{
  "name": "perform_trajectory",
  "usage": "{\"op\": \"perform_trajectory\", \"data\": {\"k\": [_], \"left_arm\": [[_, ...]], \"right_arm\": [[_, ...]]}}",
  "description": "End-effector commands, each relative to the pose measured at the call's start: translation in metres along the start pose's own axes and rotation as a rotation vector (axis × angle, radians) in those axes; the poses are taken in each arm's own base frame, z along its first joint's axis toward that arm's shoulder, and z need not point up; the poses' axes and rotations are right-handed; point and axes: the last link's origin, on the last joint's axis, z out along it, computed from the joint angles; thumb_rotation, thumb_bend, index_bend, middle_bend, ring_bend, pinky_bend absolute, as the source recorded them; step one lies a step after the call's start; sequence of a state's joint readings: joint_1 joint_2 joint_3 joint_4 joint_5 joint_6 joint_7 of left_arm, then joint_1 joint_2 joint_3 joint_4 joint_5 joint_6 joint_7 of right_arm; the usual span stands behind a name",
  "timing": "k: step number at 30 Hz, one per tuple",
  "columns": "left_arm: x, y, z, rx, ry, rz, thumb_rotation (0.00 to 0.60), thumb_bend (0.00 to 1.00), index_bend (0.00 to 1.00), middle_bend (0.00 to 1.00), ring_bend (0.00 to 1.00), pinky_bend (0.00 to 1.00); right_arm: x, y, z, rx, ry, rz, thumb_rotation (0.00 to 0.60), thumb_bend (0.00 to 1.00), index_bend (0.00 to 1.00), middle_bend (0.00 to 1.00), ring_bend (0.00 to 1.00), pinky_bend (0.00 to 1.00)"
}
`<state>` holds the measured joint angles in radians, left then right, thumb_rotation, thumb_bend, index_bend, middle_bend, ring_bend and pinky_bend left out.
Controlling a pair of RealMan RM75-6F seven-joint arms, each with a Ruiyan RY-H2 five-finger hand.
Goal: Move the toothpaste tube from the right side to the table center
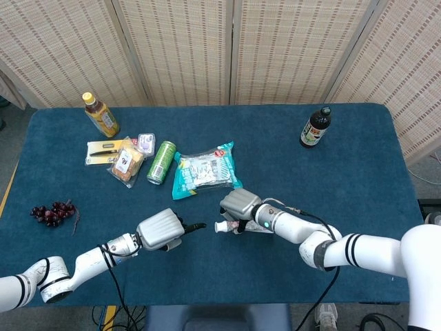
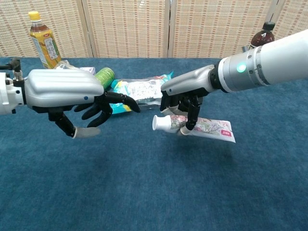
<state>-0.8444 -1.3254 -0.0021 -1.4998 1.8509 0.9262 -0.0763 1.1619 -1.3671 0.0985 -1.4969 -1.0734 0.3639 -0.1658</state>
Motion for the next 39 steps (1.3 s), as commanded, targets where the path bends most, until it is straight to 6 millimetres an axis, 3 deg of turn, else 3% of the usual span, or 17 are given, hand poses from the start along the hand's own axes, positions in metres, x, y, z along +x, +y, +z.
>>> {"op": "perform_trajectory", "data": {"k": [1,22,39], "left_arm": [[-0.001,0.002,0.004,-0.015,-0.002,0.022,0.6,0.39,0.12,0.65,0.64,0.67],[-0.004,0.011,0.029,-0.071,-0.016,0.095,0.6,0.39,0.12,0.65,0.64,0.67],[-0.01,0.004,0.027,-0.048,-0.05,0.148,0.6,0.39,0.14,0.65,0.64,0.67]], "right_arm": [[0.0,-0.002,0.003,-0.001,-0.017,-0.003,0.6,1.0,0.87,0.77,0.65,0.58],[0.01,-0.013,0.018,-0.011,-0.064,-0.008,0.6,1.0,0.88,0.78,0.65,0.58],[0.008,-0.013,0.016,-0.009,-0.035,-0.021,0.6,1.0,0.97,0.84,0.7,0.58]]}}
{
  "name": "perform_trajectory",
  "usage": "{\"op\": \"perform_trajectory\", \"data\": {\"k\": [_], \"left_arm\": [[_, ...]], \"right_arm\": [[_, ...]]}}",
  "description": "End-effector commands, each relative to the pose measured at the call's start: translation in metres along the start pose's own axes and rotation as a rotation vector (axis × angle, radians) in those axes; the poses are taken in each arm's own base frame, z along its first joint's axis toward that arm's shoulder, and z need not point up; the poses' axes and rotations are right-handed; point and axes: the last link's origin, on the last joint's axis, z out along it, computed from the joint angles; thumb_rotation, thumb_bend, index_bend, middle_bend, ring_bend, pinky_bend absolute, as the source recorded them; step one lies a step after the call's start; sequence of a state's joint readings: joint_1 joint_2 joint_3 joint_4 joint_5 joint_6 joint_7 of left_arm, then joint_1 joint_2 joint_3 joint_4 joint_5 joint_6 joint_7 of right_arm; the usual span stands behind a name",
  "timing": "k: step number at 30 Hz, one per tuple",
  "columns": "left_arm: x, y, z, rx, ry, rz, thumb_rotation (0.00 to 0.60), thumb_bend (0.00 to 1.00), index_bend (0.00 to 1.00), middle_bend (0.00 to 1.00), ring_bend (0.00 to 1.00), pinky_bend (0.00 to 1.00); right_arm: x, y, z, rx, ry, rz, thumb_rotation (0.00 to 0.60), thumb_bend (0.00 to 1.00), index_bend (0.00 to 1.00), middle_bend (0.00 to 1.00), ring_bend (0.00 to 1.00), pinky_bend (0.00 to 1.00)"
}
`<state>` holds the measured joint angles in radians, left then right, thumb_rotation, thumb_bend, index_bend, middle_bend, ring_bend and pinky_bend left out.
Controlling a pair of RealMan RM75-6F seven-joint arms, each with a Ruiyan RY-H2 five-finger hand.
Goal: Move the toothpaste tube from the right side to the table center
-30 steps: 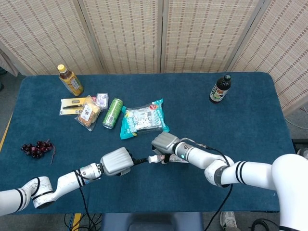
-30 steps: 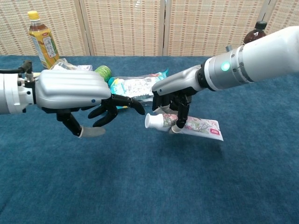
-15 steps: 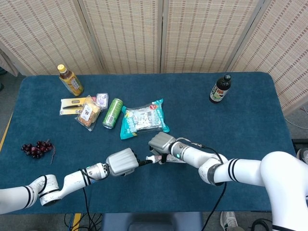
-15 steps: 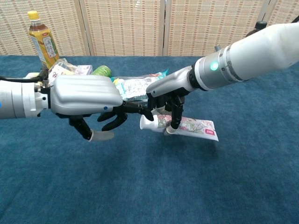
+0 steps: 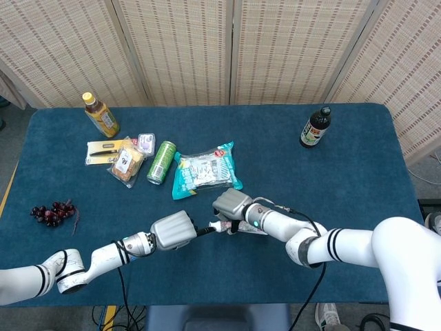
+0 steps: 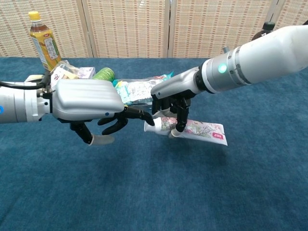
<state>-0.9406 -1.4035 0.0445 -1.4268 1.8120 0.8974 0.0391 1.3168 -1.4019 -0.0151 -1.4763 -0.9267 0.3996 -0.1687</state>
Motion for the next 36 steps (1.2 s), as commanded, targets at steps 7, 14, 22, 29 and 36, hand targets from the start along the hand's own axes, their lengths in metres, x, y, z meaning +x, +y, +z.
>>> {"op": "perform_trajectory", "data": {"k": [7,14,22,29,36], "left_arm": [[-0.0005,-0.0018,-0.0022,0.01,-0.016,0.01,0.6,0.39,0.14,0.65,0.64,0.68],[-0.0014,-0.0025,-0.0032,0.017,-0.026,0.016,0.6,0.39,0.14,0.65,0.64,0.68],[-0.003,-0.0051,-0.0055,0.027,-0.041,0.02,0.6,0.39,0.14,0.65,0.64,0.68],[-0.0045,-0.0082,-0.007,0.038,-0.053,0.023,0.6,0.39,0.14,0.65,0.64,0.68],[-0.0059,-0.0096,-0.008,0.044,-0.064,0.026,0.6,0.39,0.14,0.65,0.64,0.69]], "right_arm": [[-0.0008,-0.0007,0.001,0.008,0.018,0.0,0.6,1.0,1.0,0.87,0.72,0.58],[-0.0012,0.0009,0.0007,0.012,0.036,-0.001,0.6,1.0,1.0,0.91,0.75,0.6],[-0.0035,0.0023,-0.0003,0.019,0.049,0.001,0.6,1.0,1.0,0.92,0.76,0.61],[-0.0065,0.0042,-0.0011,0.025,0.049,0.006,0.6,1.0,1.0,0.93,0.77,0.61],[-0.006,0.0037,-0.0016,0.036,0.069,0.015,0.6,1.0,1.0,0.93,0.78,0.62]]}}
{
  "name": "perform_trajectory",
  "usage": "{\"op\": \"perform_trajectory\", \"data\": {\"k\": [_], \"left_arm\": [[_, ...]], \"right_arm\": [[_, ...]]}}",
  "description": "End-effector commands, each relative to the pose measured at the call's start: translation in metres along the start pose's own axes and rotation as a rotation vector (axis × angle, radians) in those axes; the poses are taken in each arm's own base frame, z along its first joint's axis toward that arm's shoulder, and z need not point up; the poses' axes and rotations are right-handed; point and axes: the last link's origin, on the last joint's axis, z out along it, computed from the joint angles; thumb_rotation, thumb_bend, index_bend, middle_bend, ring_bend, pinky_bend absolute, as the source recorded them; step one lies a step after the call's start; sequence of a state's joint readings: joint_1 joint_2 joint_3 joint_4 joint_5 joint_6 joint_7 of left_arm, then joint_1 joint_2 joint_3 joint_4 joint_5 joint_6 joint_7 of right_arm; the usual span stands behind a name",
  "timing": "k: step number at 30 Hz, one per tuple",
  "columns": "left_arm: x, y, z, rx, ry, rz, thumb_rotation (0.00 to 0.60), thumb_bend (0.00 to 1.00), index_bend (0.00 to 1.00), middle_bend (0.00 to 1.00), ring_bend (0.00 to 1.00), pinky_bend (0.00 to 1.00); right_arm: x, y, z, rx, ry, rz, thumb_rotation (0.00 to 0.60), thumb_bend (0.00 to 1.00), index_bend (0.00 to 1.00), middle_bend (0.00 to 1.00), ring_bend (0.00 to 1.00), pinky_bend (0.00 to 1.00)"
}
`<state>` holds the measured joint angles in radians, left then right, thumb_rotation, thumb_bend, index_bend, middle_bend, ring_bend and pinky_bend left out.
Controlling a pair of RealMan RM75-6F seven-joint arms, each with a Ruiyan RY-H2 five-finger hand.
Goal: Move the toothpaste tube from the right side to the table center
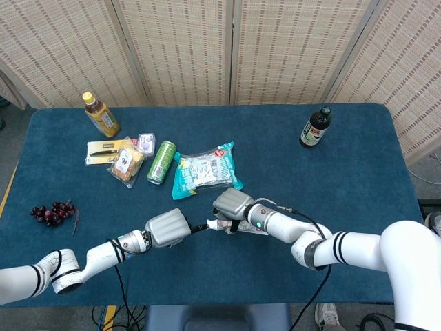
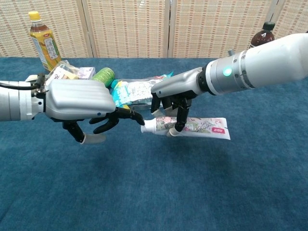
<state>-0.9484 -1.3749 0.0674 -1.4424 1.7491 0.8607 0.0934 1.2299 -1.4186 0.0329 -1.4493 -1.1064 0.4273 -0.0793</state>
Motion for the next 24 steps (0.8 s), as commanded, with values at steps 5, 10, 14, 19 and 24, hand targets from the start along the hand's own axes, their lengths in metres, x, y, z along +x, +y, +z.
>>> {"op": "perform_trajectory", "data": {"k": [5,10,14,19,24], "left_arm": [[-0.0022,-0.0012,0.0,0.008,-0.011,0.0,0.6,0.39,0.14,0.65,0.64,0.69],[-0.0029,-0.0019,-0.0007,0.012,-0.016,0.001,0.6,0.39,0.14,0.65,0.64,0.69],[-0.0044,-0.0028,-0.002,0.017,-0.024,0.0,0.6,0.39,0.14,0.65,0.64,0.69],[-0.0054,-0.0042,-0.0034,0.023,-0.029,-0.002,0.6,0.39,0.14,0.65,0.64,0.69],[-0.0059,-0.0043,-0.0042,0.025,-0.029,-0.007,0.6,0.39,0.14,0.65,0.64,0.69]], "right_arm": [[0.0004,0.0008,-0.0011,0.008,0.022,0.01,0.6,1.0,1.0,0.94,0.78,0.62],[0.0002,0.0038,-0.0019,0.007,0.035,0.015,0.6,1.0,1.0,0.94,0.78,0.62],[0.0003,0.0038,-0.0031,0.012,0.046,0.026,0.6,1.0,1.0,0.94,0.79,0.62],[0.0001,0.005,-0.0037,0.014,0.055,0.032,0.6,1.0,1.0,0.94,0.79,0.62],[0.0005,0.0054,-0.004,0.017,0.068,0.045,0.6,1.0,1.0,0.94,0.79,0.62]]}}
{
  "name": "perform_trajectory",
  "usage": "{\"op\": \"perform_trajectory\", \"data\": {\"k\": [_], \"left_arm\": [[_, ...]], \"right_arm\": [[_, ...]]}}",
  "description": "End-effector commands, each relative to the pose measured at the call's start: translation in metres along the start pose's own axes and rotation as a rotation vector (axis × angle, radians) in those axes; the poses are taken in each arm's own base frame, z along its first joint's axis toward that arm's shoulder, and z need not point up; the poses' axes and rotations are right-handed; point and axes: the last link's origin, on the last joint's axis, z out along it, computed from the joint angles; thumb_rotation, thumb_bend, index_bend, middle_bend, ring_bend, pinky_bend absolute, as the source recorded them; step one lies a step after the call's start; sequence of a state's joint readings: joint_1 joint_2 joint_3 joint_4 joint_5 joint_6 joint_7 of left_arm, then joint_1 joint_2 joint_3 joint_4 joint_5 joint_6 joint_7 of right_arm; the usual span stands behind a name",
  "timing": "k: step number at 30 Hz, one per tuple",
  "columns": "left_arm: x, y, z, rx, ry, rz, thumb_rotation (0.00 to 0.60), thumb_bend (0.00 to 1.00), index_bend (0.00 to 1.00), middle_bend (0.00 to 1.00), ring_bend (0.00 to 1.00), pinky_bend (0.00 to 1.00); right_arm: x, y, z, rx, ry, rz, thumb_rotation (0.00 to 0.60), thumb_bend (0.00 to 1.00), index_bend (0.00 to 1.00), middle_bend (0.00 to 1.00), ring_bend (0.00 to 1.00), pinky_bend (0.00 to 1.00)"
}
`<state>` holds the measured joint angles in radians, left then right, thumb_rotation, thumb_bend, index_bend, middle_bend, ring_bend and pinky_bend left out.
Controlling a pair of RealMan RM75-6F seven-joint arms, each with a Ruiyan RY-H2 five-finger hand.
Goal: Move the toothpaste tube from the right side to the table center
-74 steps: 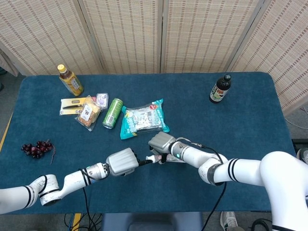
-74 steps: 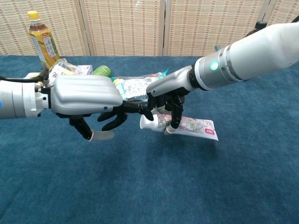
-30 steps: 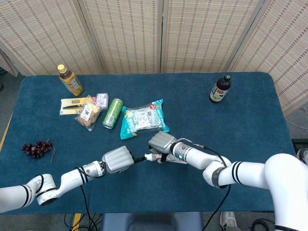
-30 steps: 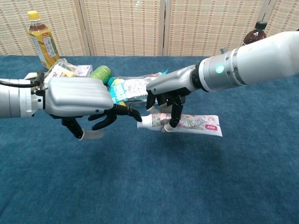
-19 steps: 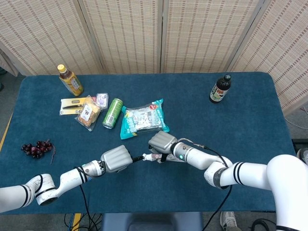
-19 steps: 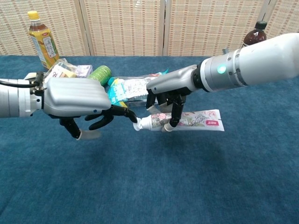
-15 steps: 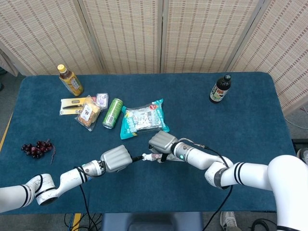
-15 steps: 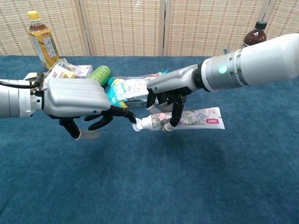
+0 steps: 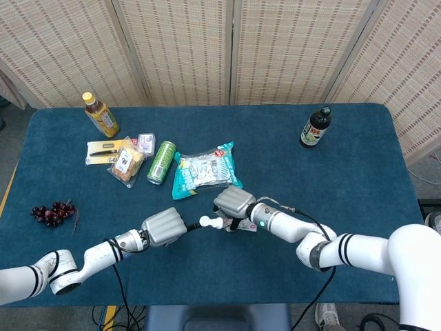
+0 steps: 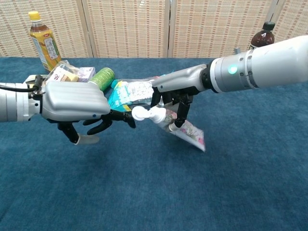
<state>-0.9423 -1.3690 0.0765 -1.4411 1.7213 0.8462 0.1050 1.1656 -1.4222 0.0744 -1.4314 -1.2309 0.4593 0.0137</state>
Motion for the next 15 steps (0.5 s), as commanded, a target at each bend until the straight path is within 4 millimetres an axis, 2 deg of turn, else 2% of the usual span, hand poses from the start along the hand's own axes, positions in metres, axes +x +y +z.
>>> {"op": "perform_trajectory", "data": {"k": [1,10,15], "left_arm": [[0.0,0.0,0.0,0.001,0.002,-0.002,0.6,0.39,0.14,0.65,0.64,0.69],[0.001,-0.003,-0.004,0.01,-0.002,0.002,0.6,0.39,0.14,0.65,0.64,0.69],[0.003,-0.013,-0.012,0.055,-0.012,0.006,0.6,0.39,0.14,0.64,0.63,0.69]], "right_arm": [[0.001,0.0,-0.001,0.003,0.012,0.014,0.6,1.0,1.0,0.94,0.79,0.62],[0.001,0.002,-0.001,-0.003,0.016,0.017,0.6,1.0,1.0,0.94,0.79,0.62],[0.003,0.003,-0.001,-0.01,-0.004,0.036,0.6,1.0,1.0,0.94,0.79,0.62]]}}
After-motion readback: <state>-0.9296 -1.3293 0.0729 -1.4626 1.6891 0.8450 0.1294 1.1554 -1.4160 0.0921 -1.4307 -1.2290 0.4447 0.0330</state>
